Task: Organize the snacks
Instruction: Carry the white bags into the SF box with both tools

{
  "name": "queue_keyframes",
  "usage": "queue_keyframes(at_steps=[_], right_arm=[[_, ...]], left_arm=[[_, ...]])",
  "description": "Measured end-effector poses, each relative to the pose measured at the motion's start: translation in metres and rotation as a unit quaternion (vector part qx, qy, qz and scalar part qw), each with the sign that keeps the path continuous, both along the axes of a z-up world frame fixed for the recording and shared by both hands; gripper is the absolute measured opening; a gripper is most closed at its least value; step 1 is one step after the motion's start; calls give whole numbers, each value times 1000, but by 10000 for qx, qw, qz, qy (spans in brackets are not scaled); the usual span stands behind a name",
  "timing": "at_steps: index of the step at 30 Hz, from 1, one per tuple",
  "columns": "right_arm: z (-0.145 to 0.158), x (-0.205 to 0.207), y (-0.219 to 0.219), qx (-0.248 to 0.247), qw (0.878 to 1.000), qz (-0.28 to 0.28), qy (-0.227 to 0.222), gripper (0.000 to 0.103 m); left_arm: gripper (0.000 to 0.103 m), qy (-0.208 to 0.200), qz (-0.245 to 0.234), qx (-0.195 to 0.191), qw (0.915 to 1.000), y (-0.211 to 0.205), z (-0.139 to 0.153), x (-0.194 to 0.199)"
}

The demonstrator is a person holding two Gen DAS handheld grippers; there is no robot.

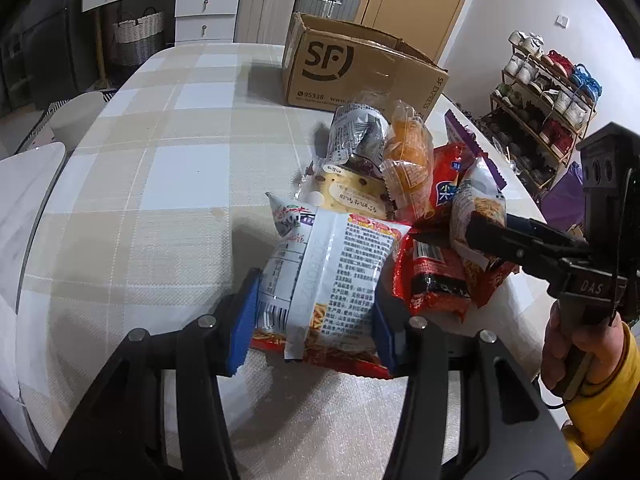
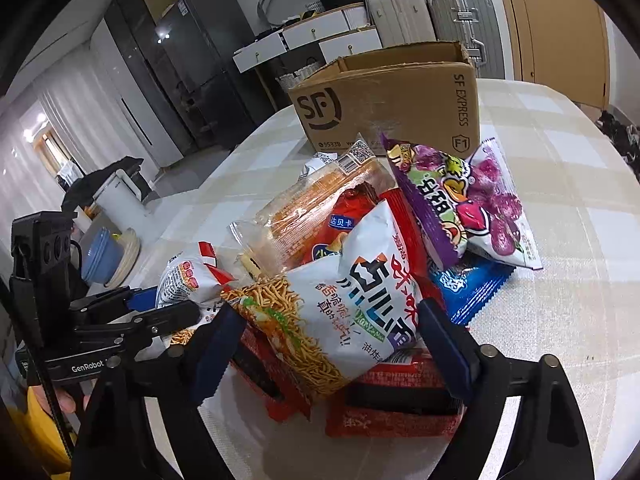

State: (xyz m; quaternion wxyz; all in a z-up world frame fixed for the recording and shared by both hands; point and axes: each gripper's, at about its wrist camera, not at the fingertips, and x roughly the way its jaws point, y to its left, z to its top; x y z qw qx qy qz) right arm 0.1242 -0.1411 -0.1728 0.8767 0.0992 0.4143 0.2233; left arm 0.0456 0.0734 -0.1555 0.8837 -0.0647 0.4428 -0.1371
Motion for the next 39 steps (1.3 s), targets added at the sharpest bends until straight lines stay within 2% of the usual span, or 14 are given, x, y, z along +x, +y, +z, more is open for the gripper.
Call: queue_keyframes(at_steps=[4, 11, 21, 30, 36, 39], right_arm=[[1, -6, -5, 101, 9999, 30, -90, 77], [5, -18, -18, 572, 9982, 63, -166, 74], [45, -46, -33, 1092, 9915, 210, -683, 74], [124, -51, -62, 1480, 9789, 321, -1374, 74], [184, -16, -85, 1629, 9732, 435, -1563, 74], [206, 11, -91, 1581, 9741, 453, -1551, 74]], left_arm=[[47, -49, 63, -12, 10000, 3, 5, -4], [47, -188, 129, 30, 9997, 4, 20, -14], [47, -368, 297, 65, 9989, 8, 56, -18], [47, -738, 145, -153, 9970, 2, 125, 11], [47, -927, 23, -196, 9955, -6, 173, 55], [47, -823, -34, -276, 9962, -12, 190, 87]])
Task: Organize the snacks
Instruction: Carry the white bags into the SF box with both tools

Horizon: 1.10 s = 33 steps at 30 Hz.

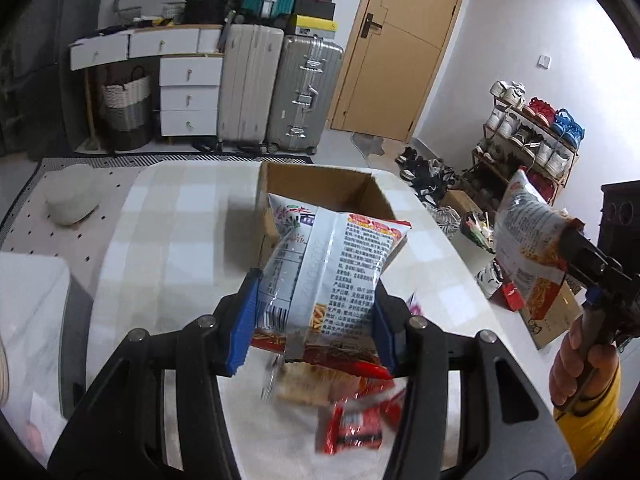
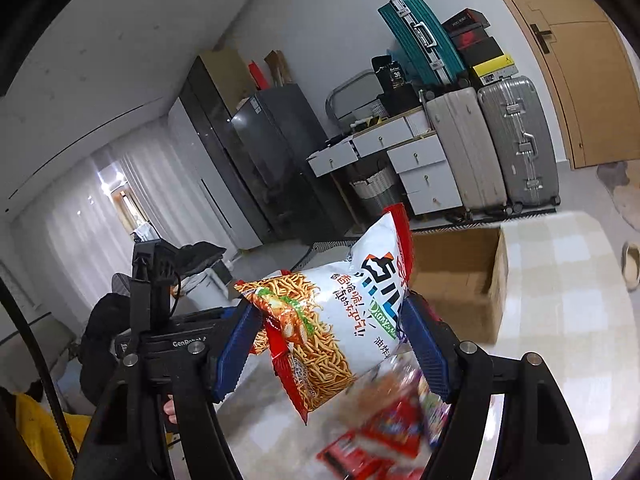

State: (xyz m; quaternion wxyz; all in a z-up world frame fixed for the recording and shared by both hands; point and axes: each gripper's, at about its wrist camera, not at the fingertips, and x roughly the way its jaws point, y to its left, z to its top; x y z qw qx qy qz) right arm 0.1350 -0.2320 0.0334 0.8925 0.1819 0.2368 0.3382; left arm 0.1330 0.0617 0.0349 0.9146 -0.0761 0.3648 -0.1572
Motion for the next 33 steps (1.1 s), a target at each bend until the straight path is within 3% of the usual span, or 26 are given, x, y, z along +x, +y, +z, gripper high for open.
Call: queue_keyframes(at_steps=[7, 13, 18, 25, 33], right_arm=[[12, 86, 7, -44, 9997, 67, 236, 74], [-19, 161, 23, -64, 9983, 122, 572, 74], [-56, 210, 30, -128, 9950, 136, 985, 74], [-96, 248, 28, -120, 9902, 116, 1385, 74], [-124, 267, 25, -230, 9870, 84, 1588, 74]], left_arm=[[47, 375, -115, 75, 9992, -28, 14, 84], [47, 867, -43, -56, 9962, -43, -3, 163], [47, 1300, -22, -43, 9915, -54, -36, 214], [47, 1603, -16, -38, 9871, -64, -82, 250], [47, 1553, -67, -4, 9878, -68, -92, 267]])
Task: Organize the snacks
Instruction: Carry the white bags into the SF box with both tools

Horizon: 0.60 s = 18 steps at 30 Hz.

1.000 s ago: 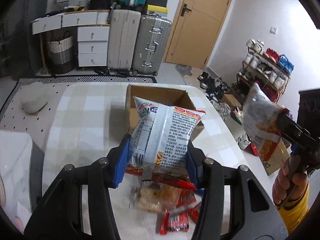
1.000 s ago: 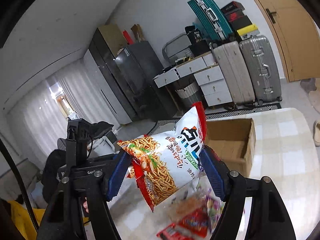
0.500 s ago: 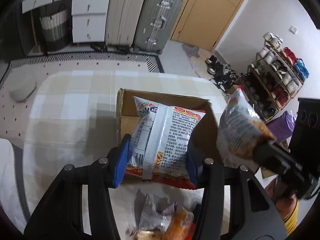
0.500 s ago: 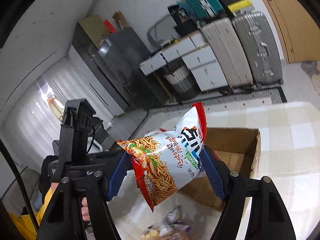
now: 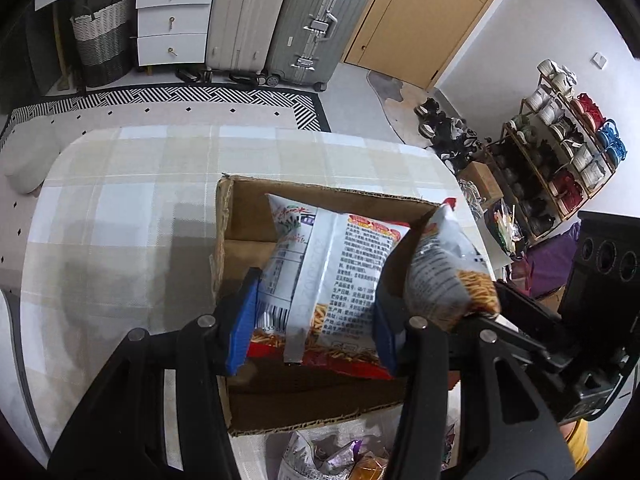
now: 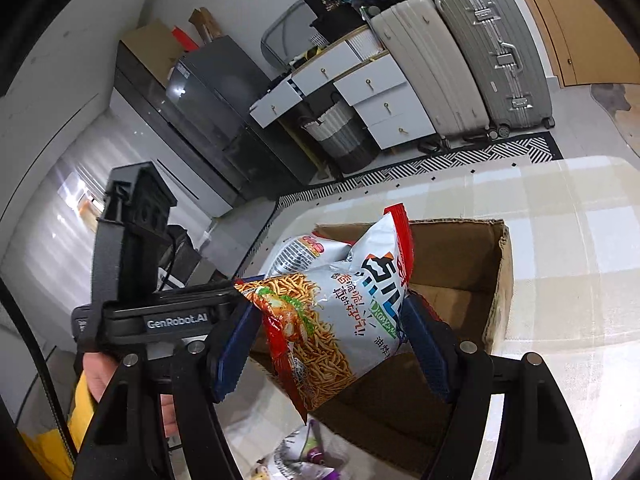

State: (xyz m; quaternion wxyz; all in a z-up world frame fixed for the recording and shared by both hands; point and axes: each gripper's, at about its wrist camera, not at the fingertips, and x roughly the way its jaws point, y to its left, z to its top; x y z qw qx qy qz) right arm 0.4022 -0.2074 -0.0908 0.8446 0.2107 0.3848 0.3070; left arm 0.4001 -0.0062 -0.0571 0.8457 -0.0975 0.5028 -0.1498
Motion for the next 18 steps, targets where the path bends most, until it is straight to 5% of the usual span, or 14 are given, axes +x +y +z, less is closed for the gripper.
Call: queue_keyframes(at_steps=[18], right_arm=[[-8, 2, -2, -11, 9997, -78, 217, 74]], left_arm=[[47, 354, 24, -5, 9994, -10, -26, 11]])
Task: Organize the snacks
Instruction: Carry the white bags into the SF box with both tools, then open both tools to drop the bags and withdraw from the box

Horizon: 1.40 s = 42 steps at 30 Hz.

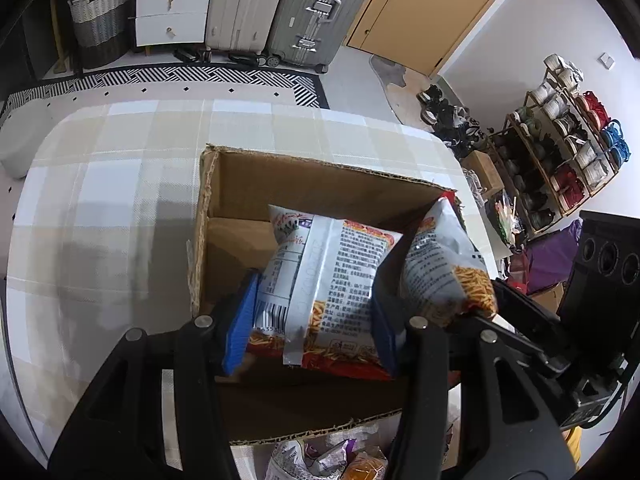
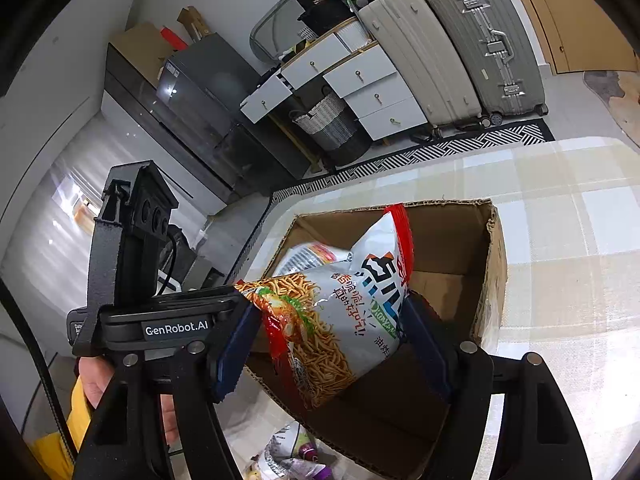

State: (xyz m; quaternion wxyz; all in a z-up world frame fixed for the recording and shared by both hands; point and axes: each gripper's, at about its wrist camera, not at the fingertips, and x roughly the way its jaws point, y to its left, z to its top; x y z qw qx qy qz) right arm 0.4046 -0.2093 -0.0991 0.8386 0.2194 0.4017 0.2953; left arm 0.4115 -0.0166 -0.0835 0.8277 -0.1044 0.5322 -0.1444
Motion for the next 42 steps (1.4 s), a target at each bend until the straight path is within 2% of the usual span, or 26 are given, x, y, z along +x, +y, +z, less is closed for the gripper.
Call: queue_keyframes(at_steps=[9, 10, 13, 20, 25, 28, 33, 42], right_arm=[[2, -4, 4, -132, 9999, -17, 4, 76], [2, -5, 3, -137, 9999, -33, 3, 79], [3, -6, 0, -82, 9999, -109, 49, 81], [15, -15, -4, -18, 9998, -184, -104, 81], [42, -36, -9, -69, 9983, -307, -498, 81], [65, -59, -12, -155, 9957, -380, -833, 81], [100, -109, -9, -354, 9892, -438, -1351, 82], [143, -220, -2, -394, 9737, -505, -2187, 98]], left_arm=[[49, 143, 98, -5, 9999, 1, -6, 1], [53, 149, 106, 6, 9998, 2, -6, 0], [57, 152, 123, -31, 9998, 3, -2, 0], [70, -82, 164, 67, 9998, 5, 19, -14], [73, -366, 299, 107, 9988, 14, 44, -40], [79, -716, 381, 178, 9965, 20, 66, -69], [80, -1256, 464, 195, 9908, 30, 103, -125], [94, -2233, 669, 359, 9718, 38, 148, -246]])
